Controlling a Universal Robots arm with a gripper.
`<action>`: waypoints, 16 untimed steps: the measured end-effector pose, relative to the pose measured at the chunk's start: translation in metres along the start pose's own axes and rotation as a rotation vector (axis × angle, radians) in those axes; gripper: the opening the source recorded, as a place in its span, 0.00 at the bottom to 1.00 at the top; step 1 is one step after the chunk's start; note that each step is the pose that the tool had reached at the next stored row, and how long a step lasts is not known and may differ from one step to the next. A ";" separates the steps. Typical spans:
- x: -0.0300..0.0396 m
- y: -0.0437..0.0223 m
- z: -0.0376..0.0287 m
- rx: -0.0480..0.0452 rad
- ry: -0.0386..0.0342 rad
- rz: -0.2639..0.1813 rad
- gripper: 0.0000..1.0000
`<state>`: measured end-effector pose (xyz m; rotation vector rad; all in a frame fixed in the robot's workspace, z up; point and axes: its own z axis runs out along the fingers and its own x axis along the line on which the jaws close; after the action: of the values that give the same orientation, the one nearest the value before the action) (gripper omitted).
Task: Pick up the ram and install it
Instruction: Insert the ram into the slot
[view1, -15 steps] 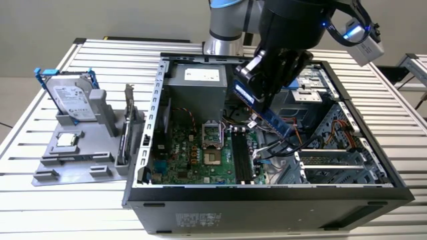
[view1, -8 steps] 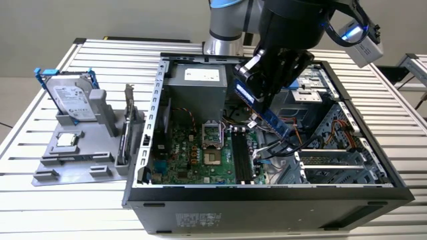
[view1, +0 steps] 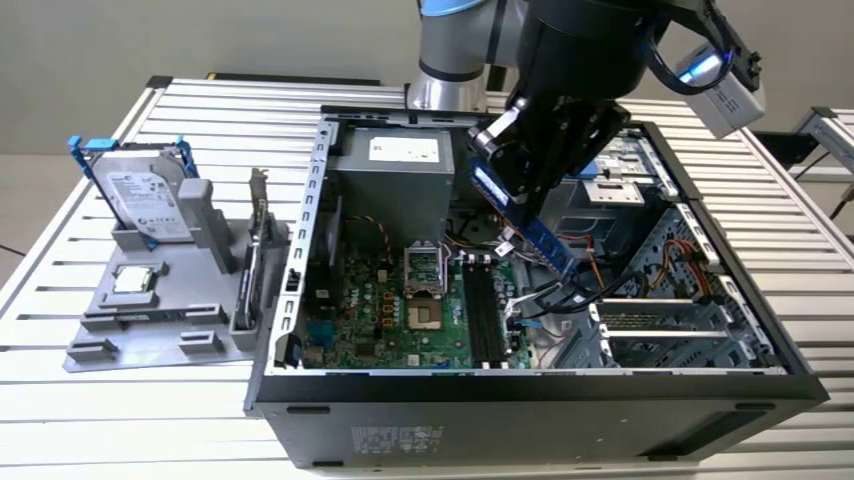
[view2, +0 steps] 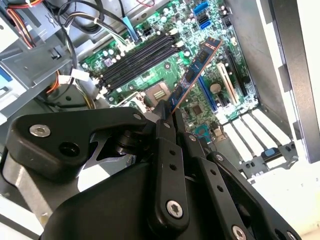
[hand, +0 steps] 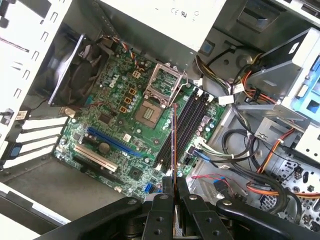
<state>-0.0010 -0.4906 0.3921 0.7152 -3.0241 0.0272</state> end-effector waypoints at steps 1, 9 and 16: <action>0.0000 0.0000 0.0000 -0.0001 0.0001 0.006 0.00; 0.0000 0.0000 0.0000 -0.0010 0.0009 0.047 0.00; 0.0000 0.0000 0.0000 -0.0018 0.0017 0.091 0.00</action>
<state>-0.0010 -0.4906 0.3921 0.5763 -3.0524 0.0274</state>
